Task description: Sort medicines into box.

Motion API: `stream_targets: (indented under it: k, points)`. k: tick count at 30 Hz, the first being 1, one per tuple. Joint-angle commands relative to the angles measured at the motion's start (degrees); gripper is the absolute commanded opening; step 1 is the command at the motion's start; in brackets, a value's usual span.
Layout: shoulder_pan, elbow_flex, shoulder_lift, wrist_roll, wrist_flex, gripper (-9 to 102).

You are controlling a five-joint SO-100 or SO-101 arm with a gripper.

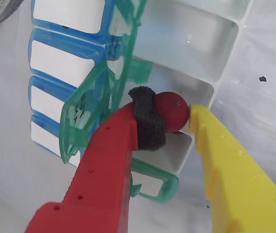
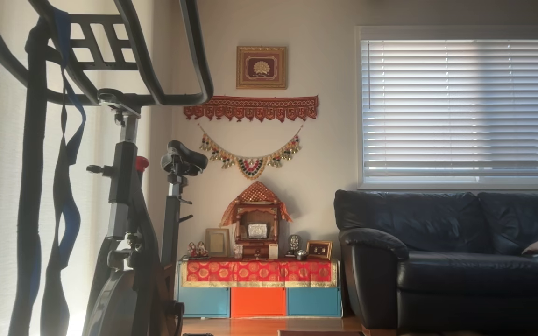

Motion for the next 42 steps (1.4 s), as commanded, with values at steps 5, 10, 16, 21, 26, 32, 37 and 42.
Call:
stream_targets:
  k: [5, 10, 16, 21, 26, 32, 37, 42]
  points:
    - [-1.8, 11.6, 18.3, -2.2, -6.8, 19]
    - [-1.4, 12.1, 19.4, -2.4, -6.4, 24]
    - [-1.2, 11.5, 18.2, -2.9, -7.1, 22]
    - [-1.4, 11.5, 17.6, -3.3, -7.7, 21]
    - [-1.6, 11.5, 16.3, -4.2, -9.5, 19]
    - [-1.8, 11.9, 13.7, -6.7, -12.6, 16]
    - [-1.9, 10.5, 11.0, -8.5, -13.2, 13]
    - [-2.5, 10.5, 9.3, -9.7, -13.6, 12]
